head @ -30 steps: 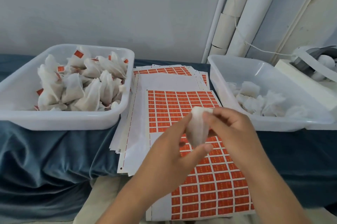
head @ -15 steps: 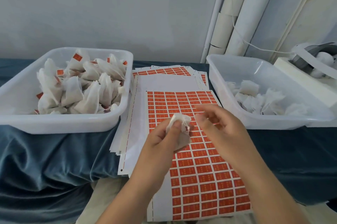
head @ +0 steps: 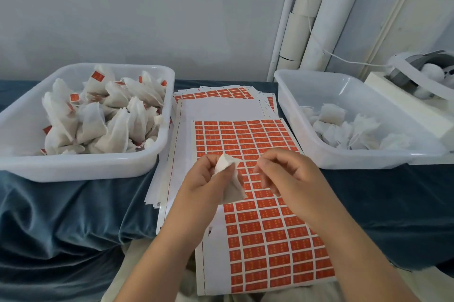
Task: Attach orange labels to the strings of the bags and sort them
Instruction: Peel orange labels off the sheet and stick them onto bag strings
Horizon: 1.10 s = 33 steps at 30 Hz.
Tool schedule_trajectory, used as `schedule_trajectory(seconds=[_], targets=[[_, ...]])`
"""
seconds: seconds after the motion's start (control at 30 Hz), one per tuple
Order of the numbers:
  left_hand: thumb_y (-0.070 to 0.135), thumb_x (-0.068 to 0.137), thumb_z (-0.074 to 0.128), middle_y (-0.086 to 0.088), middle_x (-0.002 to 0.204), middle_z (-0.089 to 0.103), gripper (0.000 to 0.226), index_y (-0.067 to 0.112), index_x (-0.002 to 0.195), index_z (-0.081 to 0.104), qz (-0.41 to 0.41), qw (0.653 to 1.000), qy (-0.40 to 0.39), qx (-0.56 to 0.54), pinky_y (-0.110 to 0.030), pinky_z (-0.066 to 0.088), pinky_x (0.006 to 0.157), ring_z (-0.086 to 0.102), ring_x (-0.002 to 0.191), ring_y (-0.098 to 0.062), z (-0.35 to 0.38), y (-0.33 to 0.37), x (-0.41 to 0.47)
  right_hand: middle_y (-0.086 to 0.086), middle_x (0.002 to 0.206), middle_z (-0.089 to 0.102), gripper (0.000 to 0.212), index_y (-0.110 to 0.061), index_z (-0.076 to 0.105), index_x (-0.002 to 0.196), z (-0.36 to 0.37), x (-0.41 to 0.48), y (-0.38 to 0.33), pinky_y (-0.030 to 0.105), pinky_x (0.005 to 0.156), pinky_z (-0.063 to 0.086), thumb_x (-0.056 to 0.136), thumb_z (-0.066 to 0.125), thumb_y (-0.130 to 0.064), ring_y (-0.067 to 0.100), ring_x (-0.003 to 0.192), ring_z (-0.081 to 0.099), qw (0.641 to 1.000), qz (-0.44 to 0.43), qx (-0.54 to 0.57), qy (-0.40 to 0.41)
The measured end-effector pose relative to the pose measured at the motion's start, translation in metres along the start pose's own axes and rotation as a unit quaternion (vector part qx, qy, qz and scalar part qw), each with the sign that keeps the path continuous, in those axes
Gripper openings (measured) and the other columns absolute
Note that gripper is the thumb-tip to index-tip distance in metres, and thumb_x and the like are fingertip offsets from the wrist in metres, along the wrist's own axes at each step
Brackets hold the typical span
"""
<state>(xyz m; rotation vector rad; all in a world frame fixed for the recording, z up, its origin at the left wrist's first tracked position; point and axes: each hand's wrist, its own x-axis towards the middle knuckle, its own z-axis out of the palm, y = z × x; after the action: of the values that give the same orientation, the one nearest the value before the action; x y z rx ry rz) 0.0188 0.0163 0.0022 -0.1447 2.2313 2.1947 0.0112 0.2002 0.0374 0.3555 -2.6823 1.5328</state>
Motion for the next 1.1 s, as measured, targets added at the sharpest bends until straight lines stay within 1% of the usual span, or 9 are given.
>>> schedule_trajectory(seconds=[0.07, 0.17, 0.47, 0.67, 0.77, 0.87, 0.93, 1.03, 1.1], targets=[[0.059, 0.093, 0.061, 0.026, 0.106, 0.072, 0.026, 0.049, 0.116, 0.064, 0.004, 0.999, -0.045, -0.009, -0.019, 0.058, 0.075, 0.071, 0.102, -0.001, -0.004, 0.003, -0.002, -0.006, 0.067, 0.066, 0.031, -0.040, 0.070, 0.081, 0.000, -0.001, -0.002, 0.011, 0.061, 0.051, 0.107, 0.055, -0.035, 0.001, 0.057, 0.059, 0.998, 0.027, 0.054, -0.009], [0.076, 0.073, 0.059, 0.026, 0.106, 0.071, 0.044, 0.056, 0.112, 0.066, 0.052, 0.993, -0.093, 0.048, -0.012, 0.057, 0.069, 0.069, 0.103, 0.002, -0.006, 0.008, -0.006, -0.006, 0.063, 0.062, 0.035, -0.035, 0.071, 0.076, 0.000, 0.000, -0.002, 0.014, 0.055, 0.049, 0.107, 0.054, -0.033, 0.002, 0.053, 0.053, 0.994, 0.050, 0.095, -0.016], [0.068, 0.090, 0.049, 0.015, 0.090, 0.069, 0.032, 0.041, 0.090, 0.067, 0.129, 0.979, -0.121, 0.099, -0.010, 0.053, 0.071, 0.067, 0.087, -0.004, -0.002, 0.001, -0.008, 0.006, 0.060, 0.043, 0.037, -0.018, 0.052, 0.064, 0.003, 0.002, 0.008, 0.027, 0.055, 0.040, 0.097, 0.052, -0.034, 0.014, 0.055, 0.038, 0.966, 0.080, 0.230, -0.084], [0.076, 0.082, 0.038, 0.008, 0.088, 0.076, 0.050, 0.036, 0.086, 0.067, 0.111, 0.985, -0.108, 0.079, -0.022, 0.063, 0.080, 0.075, 0.089, -0.012, -0.002, -0.001, -0.004, -0.001, 0.055, 0.033, 0.037, -0.017, 0.044, 0.060, -0.006, 0.007, 0.011, 0.022, 0.047, 0.037, 0.095, 0.056, -0.021, 0.010, 0.049, 0.029, 0.867, 0.102, 0.488, -0.024], [0.075, 0.086, 0.037, 0.003, 0.079, 0.069, 0.047, 0.036, 0.079, 0.064, 0.133, 0.980, -0.101, 0.110, -0.020, 0.060, 0.068, 0.069, 0.078, -0.012, 0.001, -0.004, -0.004, 0.003, 0.066, 0.048, 0.031, -0.017, 0.055, 0.067, -0.001, 0.008, 0.009, 0.026, 0.063, 0.050, 0.096, 0.059, -0.027, 0.013, 0.061, 0.048, 0.855, 0.091, 0.510, -0.030], [0.063, 0.101, 0.041, 0.000, 0.085, 0.072, 0.044, 0.034, 0.084, 0.069, 0.125, 0.971, -0.152, 0.137, -0.038, 0.063, 0.080, 0.071, 0.086, -0.022, 0.003, -0.008, -0.003, 0.006, 0.098, 0.074, 0.023, -0.021, 0.076, 0.083, 0.003, 0.006, 0.006, 0.037, 0.094, 0.057, 0.098, 0.064, -0.033, 0.018, 0.099, 0.073, 0.833, 0.093, 0.543, -0.052], [0.065, 0.103, 0.042, 0.003, 0.090, 0.074, 0.046, 0.034, 0.092, 0.074, 0.115, 0.966, -0.174, 0.154, -0.039, 0.062, 0.077, 0.071, 0.088, -0.020, -0.002, -0.010, 0.001, 0.002, 0.081, 0.069, 0.025, -0.020, 0.070, 0.079, 0.004, 0.005, 0.006, 0.042, 0.100, 0.055, 0.100, 0.062, -0.030, 0.017, 0.086, 0.071, 0.788, 0.085, 0.608, -0.049], [0.083, 0.091, 0.031, 0.034, 0.108, 0.071, 0.053, 0.051, 0.109, 0.069, 0.076, 0.973, -0.097, 0.196, -0.016, 0.057, 0.080, 0.068, 0.102, 0.009, -0.012, -0.010, 0.010, -0.003, 0.065, 0.050, 0.024, -0.020, 0.064, 0.081, 0.000, 0.007, 0.007, 0.036, 0.088, 0.057, 0.102, 0.060, -0.029, 0.011, 0.062, 0.054, 0.757, 0.088, 0.647, -0.010], [0.076, 0.098, 0.035, 0.034, 0.115, 0.070, 0.043, 0.053, 0.116, 0.066, 0.040, 0.986, 0.009, 0.164, -0.037, 0.056, 0.101, 0.066, 0.110, 0.002, -0.023, -0.009, 0.020, -0.004, 0.065, 0.045, 0.023, -0.021, 0.065, 0.082, -0.005, 0.010, 0.011, 0.029, 0.074, 0.055, 0.102, 0.060, -0.032, 0.009, 0.057, 0.045, 0.786, 0.098, 0.611, 0.007]])
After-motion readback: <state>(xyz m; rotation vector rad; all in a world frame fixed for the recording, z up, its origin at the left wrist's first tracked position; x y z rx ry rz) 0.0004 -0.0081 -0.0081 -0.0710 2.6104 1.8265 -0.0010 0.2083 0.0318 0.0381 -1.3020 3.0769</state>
